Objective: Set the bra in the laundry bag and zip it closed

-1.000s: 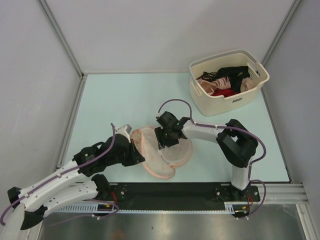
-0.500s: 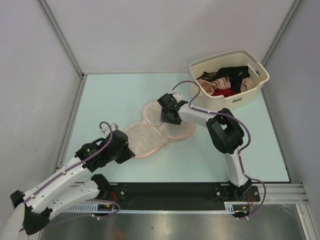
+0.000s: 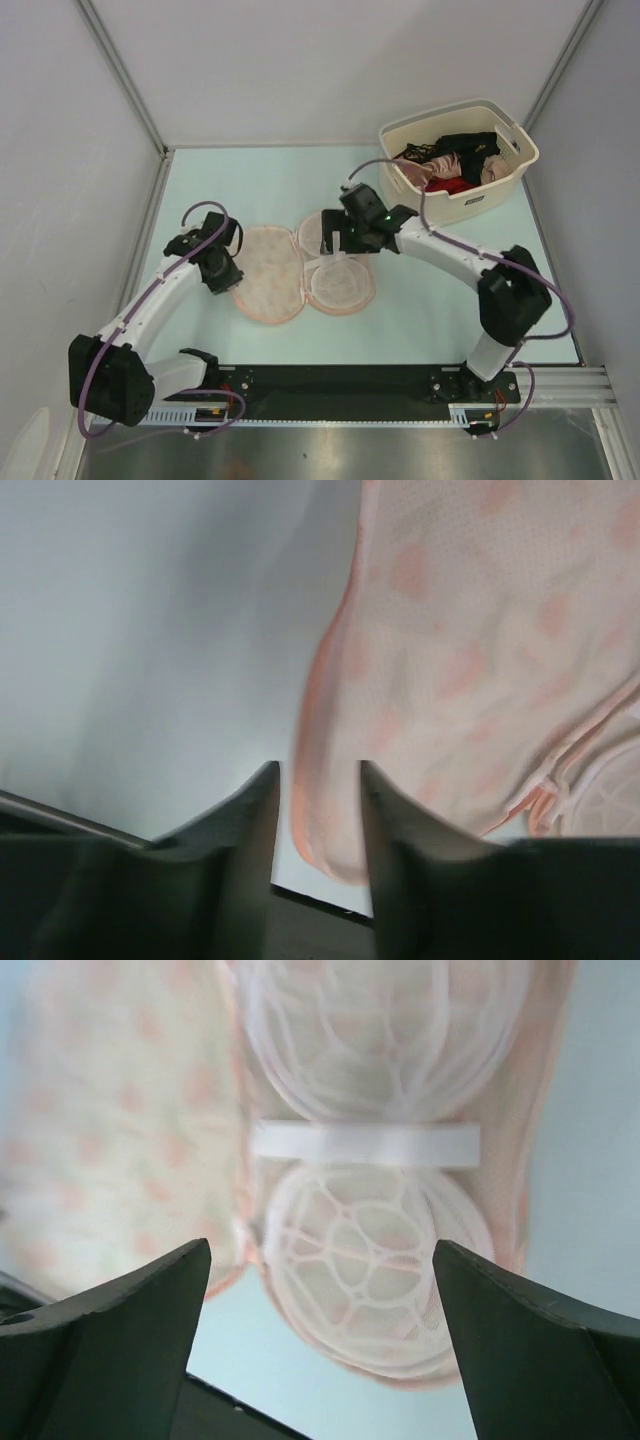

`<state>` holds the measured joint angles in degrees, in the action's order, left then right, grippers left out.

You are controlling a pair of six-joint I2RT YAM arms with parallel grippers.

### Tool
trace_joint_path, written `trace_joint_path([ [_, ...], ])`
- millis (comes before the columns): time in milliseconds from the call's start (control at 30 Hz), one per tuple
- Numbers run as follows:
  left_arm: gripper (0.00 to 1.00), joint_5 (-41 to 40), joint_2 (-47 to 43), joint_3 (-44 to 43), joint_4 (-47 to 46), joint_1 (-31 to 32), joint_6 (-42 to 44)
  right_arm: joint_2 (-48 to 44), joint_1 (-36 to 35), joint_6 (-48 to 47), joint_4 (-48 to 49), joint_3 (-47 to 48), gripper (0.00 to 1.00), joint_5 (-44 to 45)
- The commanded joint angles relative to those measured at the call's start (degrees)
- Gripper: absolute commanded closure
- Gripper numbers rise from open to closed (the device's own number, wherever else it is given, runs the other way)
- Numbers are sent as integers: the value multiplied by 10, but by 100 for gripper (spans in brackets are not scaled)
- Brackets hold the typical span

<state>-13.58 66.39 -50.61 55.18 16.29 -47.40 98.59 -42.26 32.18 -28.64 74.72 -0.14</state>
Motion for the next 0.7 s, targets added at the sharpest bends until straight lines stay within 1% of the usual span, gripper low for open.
trace_joint_path([
  [0, 44, -29, -35, -24, 28, -3, 48, -81, 85, -59, -6, 118, 0, 0],
  [33, 39, -25, -48, -26, 27, -3, 57, -78, 105, -58, -9, 138, 0, 16],
  [67, 36, -14, -65, -28, 27, -3, 64, -68, 125, -57, -11, 182, 0, 24],
  [100, 33, -7, -71, -33, 25, -2, 72, -60, 168, -56, -12, 201, 0, 29],
  [133, 31, -1, -75, -43, 25, -1, 87, -51, 185, -58, -12, 221, 0, 35],
  [167, 31, 8, -78, -49, 27, 1, 94, -40, 205, -63, -5, 240, 0, 39],
  [233, 31, 22, -77, -62, 20, 8, 119, 6, 255, -72, -9, 306, 2, 61],
  [267, 32, 27, -75, -67, 6, 15, 126, 24, 272, -69, -25, 331, 3, 72],
  [300, 33, 47, -70, -71, -2, 18, 134, 60, 307, -67, -27, 367, 5, 77],
  [333, 36, 59, -66, -77, -13, 20, 151, 76, 323, -57, -27, 380, 6, 89],
  [367, 36, 70, -64, -79, -38, 24, 157, 94, 337, -50, -27, 394, 7, 97],
  [400, 37, 97, -58, -81, -52, 26, 167, 120, 353, -46, -21, 406, 10, 100],
  [433, 37, 107, -55, -85, -76, 27, 171, 135, 376, -40, -13, 413, 11, 102],
  [500, 37, 130, -46, -92, -95, 27, 184, 158, 396, -11, -7, 420, 12, 109],
  [567, 37, 151, -31, -104, -108, 27, 194, 188, 414, 15, -3, 424, 8, 135],
  [633, 36, 148, -18, -114, -112, 27, 206, 217, 434, 31, 1, 431, 7, 138],
  [667, 36, 149, -14, -116, -113, 27, 209, 226, 439, 50, 6, 431, 7, 134],
])
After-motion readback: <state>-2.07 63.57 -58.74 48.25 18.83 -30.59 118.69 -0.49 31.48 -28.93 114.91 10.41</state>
